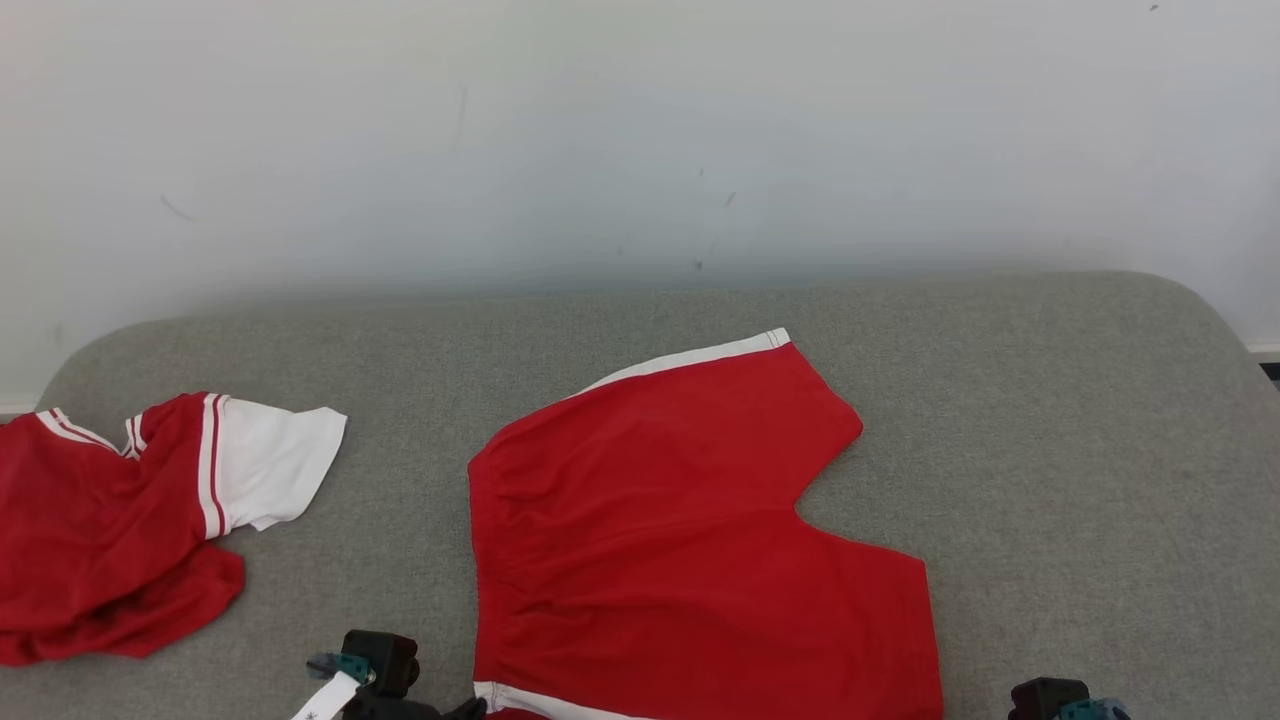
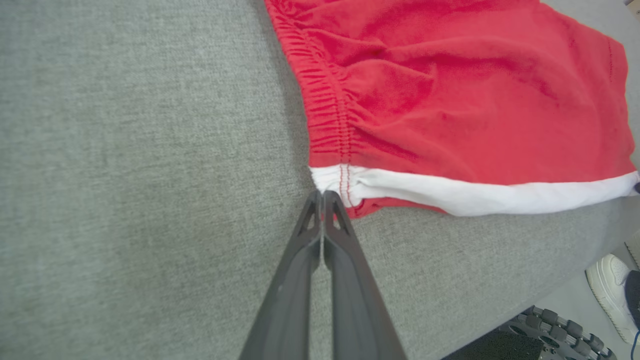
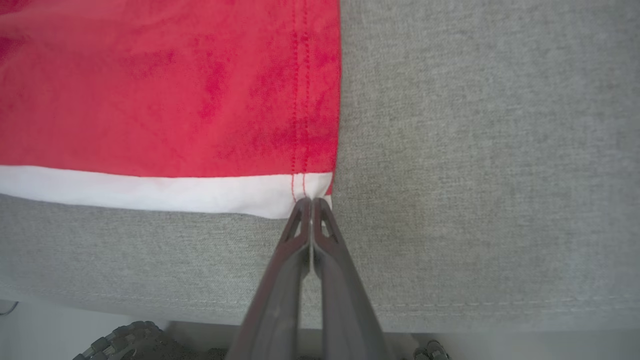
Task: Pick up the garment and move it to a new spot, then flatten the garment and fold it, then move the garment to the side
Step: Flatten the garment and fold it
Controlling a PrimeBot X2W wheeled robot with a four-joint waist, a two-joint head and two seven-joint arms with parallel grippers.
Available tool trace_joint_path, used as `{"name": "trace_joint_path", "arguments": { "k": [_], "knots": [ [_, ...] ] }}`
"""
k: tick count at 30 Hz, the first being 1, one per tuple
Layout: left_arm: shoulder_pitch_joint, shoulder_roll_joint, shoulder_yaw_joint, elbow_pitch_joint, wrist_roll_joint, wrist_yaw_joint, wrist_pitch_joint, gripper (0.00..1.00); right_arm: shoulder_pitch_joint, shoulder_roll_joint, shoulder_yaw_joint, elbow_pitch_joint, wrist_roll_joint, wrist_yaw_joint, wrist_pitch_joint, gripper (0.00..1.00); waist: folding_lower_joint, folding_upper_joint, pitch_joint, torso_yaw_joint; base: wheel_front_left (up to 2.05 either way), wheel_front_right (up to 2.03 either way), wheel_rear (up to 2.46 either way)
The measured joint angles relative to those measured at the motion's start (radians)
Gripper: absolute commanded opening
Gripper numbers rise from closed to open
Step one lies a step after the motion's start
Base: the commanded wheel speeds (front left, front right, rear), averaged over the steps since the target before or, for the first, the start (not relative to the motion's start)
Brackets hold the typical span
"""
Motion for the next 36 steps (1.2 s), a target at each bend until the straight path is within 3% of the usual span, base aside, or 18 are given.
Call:
{"name": "trace_joint_path", "arguments": {
  "k": [2,3,4,5,6,18,19,20,22,26,29,36],
  "knots": [
    [0.0,0.0,0.0,0.001,0.0,0.0,-0.001,0.0,0.0,0.001,0.0,0.005,0.0,0.0,0.0,0.0,0.0,0.0,-0.001,0.0,0.0,0.0,0.0],
    [-0.001,0.0,-0.001,0.002,0.0,0.0,-0.001,0.0,0.0,0.001,0.0,0.006,0.0,0.0,0.0,0.16,0.0,0.0,-0.001,0.001,0.0,0.0,0.0],
    [-0.001,0.0,-0.001,0.002,-0.001,0.0,-0.001,0.0,0.0,0.001,0.0,0.006,0.0,0.0,0.0,0.16,0.0,0.0,-0.001,0.001,0.0,0.0,0.0],
    [-0.001,0.0,-0.001,0.003,-0.002,-0.001,-0.001,0.0,0.0,0.0,0.0,0.006,0.0,0.0,0.0,0.38,0.0,0.0,-0.001,0.001,0.0,0.0,0.0],
    [-0.001,0.0,-0.002,0.003,-0.002,-0.001,-0.001,0.0,0.0,0.0,0.001,0.007,0.0,0.0,0.001,1.0,0.0,0.0,-0.002,0.001,0.0,0.0,0.0],
    [-0.002,-0.004,-0.004,0.006,-0.003,-0.001,-0.007,0.0,-0.001,0.007,0.004,0.023,0.0,-0.001,0.0,1.0,0.0,0.0,0.001,0.003,0.0,0.0,0.0],
    [-0.003,-0.004,-0.004,0.006,-0.003,-0.001,-0.007,0.0,-0.003,0.008,0.004,0.026,0.0,-0.001,0.0,0.87,0.0,0.0,0.002,0.004,0.0,0.0,0.0],
    [-0.003,-0.004,-0.004,0.006,-0.003,-0.001,-0.007,0.0,-0.005,0.009,0.004,0.028,0.0,-0.002,0.0,0.48,0.0,0.0,0.002,0.004,0.0,0.0,0.0],
    [-0.005,-0.004,-0.005,0.007,-0.003,-0.002,-0.01,0.0,-0.013,0.01,0.004,0.037,0.0,-0.002,0.0,0.35,0.0,0.0,0.004,0.006,0.0,0.0,0.0],
    [-0.014,-0.004,-0.006,0.007,-0.003,-0.009,-0.01,0.0,-0.021,0.012,0.002,0.044,0.0,-0.005,-0.001,0.25,0.0001,0.0,0.007,0.009,0.0,0.0,0.0],
    [-0.014,-0.004,-0.006,0.008,-0.004,-0.009,-0.01,0.0,-0.022,0.012,0.0,0.048,0.0,-0.006,-0.002,0.0,0.0,0.0,0.009,0.012,0.0,0.0,0.0],
    [-0.015,-0.002,0.004,0.009,-0.015,-0.009,-0.019,0.0,-0.023,0.016,-0.012,0.031,0.029,0.001,-0.013,0.0,0.0001,0.0,0.007,0.015,0.0,0.0,0.0]
  ]
}}
